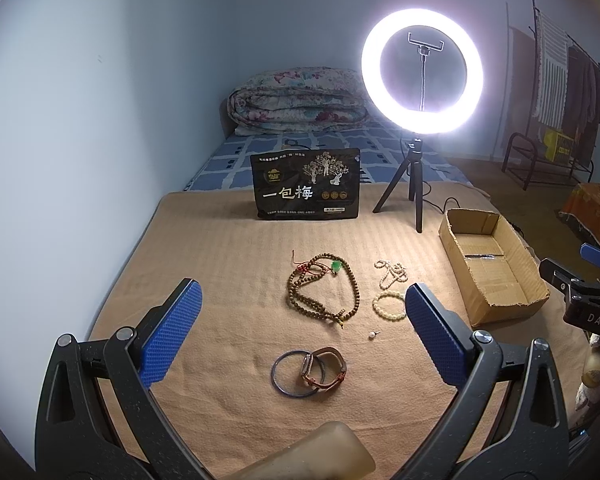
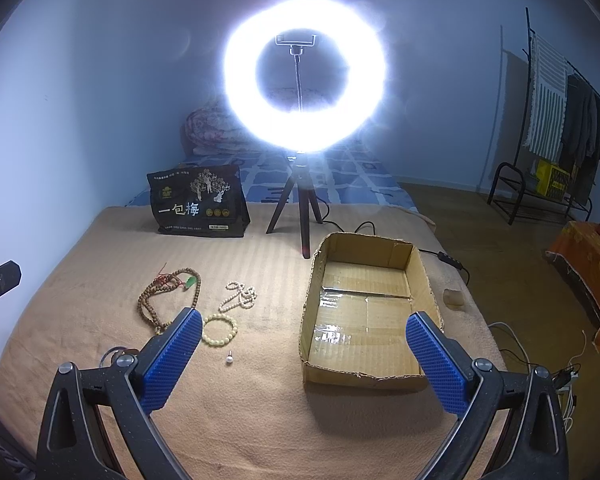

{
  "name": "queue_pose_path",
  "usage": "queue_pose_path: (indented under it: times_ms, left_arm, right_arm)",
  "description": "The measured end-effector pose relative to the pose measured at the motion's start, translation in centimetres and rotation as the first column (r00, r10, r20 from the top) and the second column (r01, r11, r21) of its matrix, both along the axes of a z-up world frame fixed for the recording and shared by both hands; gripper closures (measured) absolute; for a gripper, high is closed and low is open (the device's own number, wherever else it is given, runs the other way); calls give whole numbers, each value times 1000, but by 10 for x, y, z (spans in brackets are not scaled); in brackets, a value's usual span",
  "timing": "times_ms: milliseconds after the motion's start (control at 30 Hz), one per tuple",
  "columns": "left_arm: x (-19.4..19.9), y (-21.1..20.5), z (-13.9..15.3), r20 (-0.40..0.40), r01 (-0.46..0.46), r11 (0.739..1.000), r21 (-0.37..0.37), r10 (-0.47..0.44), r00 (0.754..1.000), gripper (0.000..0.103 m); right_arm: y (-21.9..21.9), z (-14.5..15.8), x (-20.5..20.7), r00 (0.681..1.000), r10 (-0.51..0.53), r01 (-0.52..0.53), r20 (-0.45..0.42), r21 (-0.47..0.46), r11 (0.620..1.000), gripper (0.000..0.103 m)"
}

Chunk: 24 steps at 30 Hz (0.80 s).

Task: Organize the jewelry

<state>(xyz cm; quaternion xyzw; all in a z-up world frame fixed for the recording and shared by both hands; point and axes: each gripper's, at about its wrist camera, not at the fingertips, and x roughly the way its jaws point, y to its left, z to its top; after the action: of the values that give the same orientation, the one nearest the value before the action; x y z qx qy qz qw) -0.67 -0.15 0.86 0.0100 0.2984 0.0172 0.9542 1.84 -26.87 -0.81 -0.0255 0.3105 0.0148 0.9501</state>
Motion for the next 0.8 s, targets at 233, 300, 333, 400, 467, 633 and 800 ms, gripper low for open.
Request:
queue_pose_path:
  times_ms: [233, 300, 333, 400, 467, 633, 800]
  left_arm:
    - [0, -3, -1, 0, -1, 1000, 1, 1, 1000, 0]
    - [0, -3, 0, 0, -1, 1000, 0, 1, 1000, 0]
    - [0, -2, -1, 0, 0, 1000, 0, 0, 1000, 0]
    - [0, -3, -1, -1, -1, 1000, 0, 1, 1000, 0]
    - [0, -3, -1, -2, 0, 1000, -1, 0, 1000, 0]
    - [0, -4, -2, -1, 0, 1000, -1, 0, 1000, 0]
    - [0, -5, -2, -3, 1, 1000, 0, -1, 1000, 0]
  right_arm:
    - [0, -1, 0, 1000, -1, 1, -2, 0, 1000, 0]
    - [0, -1, 0, 1000, 0, 0, -2, 1, 1000, 0]
    - [0, -1, 0, 1000, 0, 0, -2, 1, 1000, 0]
    - [1, -1, 1, 1000, 0, 0, -2, 0, 1000, 0]
    - [0, -1, 1, 1000, 0, 0, -3, 1, 1000, 0]
    - [0, -1, 1, 1000, 0, 0, -3, 1, 1000, 0]
    - [1, -1, 0, 1000, 1, -1, -5, 1, 1000, 0]
